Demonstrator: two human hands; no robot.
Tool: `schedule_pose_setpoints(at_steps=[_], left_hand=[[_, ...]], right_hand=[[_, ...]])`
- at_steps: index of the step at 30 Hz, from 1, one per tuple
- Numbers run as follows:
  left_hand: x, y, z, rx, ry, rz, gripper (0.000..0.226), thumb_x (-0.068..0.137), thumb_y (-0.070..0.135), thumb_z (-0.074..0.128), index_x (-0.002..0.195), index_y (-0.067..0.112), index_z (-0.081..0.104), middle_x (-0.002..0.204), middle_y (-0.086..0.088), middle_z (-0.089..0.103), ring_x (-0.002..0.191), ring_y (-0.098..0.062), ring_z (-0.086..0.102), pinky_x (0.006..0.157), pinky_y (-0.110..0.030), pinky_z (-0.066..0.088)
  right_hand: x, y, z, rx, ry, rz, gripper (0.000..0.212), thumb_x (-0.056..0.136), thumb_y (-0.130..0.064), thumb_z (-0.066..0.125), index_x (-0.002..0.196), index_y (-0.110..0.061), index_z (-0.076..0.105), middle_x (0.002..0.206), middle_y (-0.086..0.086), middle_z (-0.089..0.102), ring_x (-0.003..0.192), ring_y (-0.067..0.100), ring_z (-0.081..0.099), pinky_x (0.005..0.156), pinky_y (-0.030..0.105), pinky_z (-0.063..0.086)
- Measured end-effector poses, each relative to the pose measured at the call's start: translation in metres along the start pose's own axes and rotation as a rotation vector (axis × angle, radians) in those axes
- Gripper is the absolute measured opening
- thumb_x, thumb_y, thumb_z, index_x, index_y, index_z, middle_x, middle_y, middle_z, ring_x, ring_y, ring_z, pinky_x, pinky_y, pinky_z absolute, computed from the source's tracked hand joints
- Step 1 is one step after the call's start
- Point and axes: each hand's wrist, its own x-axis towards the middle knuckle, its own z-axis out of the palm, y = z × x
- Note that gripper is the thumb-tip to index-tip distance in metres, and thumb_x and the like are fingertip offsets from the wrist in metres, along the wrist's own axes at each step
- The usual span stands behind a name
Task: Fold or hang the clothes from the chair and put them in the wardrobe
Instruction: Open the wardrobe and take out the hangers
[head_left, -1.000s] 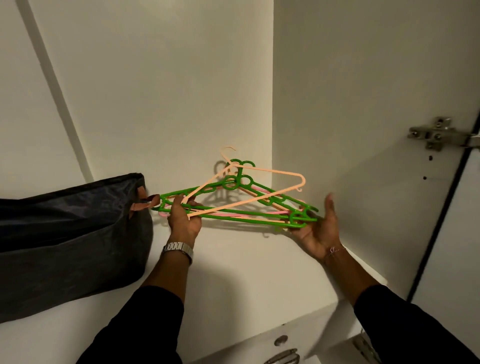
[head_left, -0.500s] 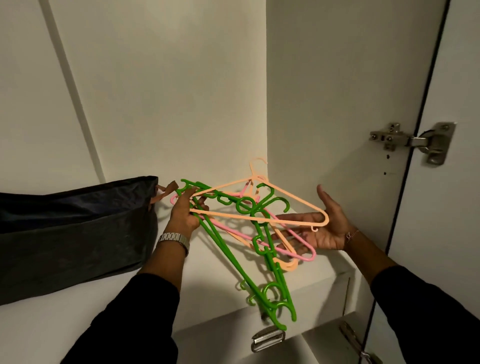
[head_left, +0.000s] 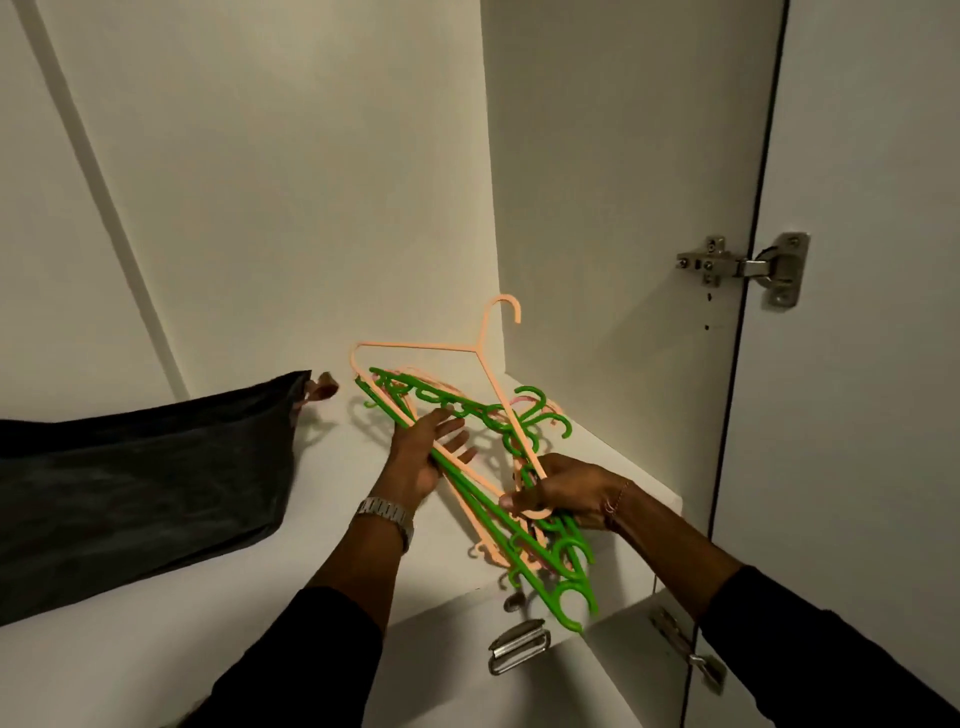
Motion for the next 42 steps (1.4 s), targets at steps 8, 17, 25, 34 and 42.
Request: schedule_pose_setpoints(at_steps=[8,17,25,34,42], left_hand=[[-0.015,0.006,0.036,-0.055,-0.101,0.027,0.019,0.099,0.002,0.053,0.104,0.019,0.049,0.058,-0.001,0.039,0.035,-0.009,0.027,0.038,-0.017,0.027],[-0.065,-0.023,0.052,0.045,-0.233,-0.1,0.018,0.091,0.004,0.066,0.082,0.01,0.051,0.051,0.002,0.035,0.037,-0.011,0.032,0.041,-0.02,0.031],[-0.134,-0.079,0.094,0.132,-0.409,-0.213,0.015,0.092,0.006,0.064,0.089,0.008,0.05,0.05,-0.001,0.044,0.037,-0.014,0.039,0.042,-0.023,0.042],[-0.226,-0.163,0.163,0.521,-0.876,-0.389,0.022,0.097,0.016,0.06,0.076,0.01,0.056,0.069,-0.011,0.072,0.068,-0.024,0.069,0.068,-0.04,0.056],[-0.335,-0.244,0.233,0.59,-1.194,-0.545,0.015,0.101,0.015,0.054,0.09,0.006,0.054,0.103,-0.027,0.072,0.1,-0.043,0.069,0.071,-0.056,0.058]], right_hand=[[-0.024,-0.008,0.018,0.378,0.294,-0.029,0.042,0.079,-0.033,0.08,0.097,-0.003,0.057,0.076,0.011,0.065,0.063,0.025,0.066,0.064,0.036,0.058],[-0.074,0.0,0.05,0.511,0.623,-0.135,0.013,0.096,-0.013,0.065,0.097,-0.006,0.054,0.064,0.004,0.051,0.051,0.015,0.049,0.049,0.029,0.049],[-0.184,0.029,0.064,0.299,0.891,-0.061,0.022,0.093,-0.026,0.072,0.089,-0.008,0.058,0.068,0.004,0.053,0.054,0.016,0.049,0.054,0.031,0.048],[-0.358,0.082,0.072,0.293,1.089,0.032,0.009,0.1,-0.015,0.059,0.1,-0.008,0.054,0.074,0.003,0.051,0.059,0.011,0.046,0.056,0.027,0.046],[-0.51,0.13,0.093,0.282,1.284,0.126,0.022,0.096,-0.018,0.065,0.116,-0.008,0.063,0.083,0.004,0.056,0.066,0.012,0.054,0.063,0.032,0.052]])
